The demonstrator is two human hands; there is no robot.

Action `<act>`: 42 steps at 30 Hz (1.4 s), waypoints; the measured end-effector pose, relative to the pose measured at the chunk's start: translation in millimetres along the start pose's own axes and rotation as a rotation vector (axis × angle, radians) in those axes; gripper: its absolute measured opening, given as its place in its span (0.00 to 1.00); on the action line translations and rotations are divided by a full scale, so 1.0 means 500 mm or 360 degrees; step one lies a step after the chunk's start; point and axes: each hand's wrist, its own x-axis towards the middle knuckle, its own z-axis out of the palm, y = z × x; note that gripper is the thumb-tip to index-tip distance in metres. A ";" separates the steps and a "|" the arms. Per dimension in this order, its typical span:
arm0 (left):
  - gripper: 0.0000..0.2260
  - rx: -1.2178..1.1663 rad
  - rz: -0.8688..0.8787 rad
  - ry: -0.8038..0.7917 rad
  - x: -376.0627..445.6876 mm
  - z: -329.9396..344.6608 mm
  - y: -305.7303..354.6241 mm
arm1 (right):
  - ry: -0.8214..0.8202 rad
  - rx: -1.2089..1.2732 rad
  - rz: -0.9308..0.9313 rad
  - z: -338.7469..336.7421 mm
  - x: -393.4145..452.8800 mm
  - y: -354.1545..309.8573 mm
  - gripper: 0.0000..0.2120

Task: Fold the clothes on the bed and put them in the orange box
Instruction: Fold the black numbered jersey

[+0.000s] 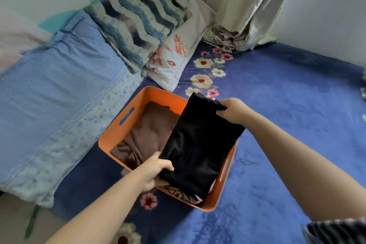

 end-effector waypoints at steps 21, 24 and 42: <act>0.26 0.2601 0.1530 0.0394 0.137 0.042 0.053 | 0.0409 -0.0689 -0.0139 0.256 -0.012 0.077 0.23; 0.36 0.2851 0.1476 0.0291 0.185 0.049 0.026 | 0.0142 -0.0564 0.0117 0.282 -0.014 0.075 0.31; 0.49 0.3242 0.0879 -0.0062 0.233 0.051 0.027 | -0.0281 -0.0355 0.0302 0.296 0.026 0.088 0.28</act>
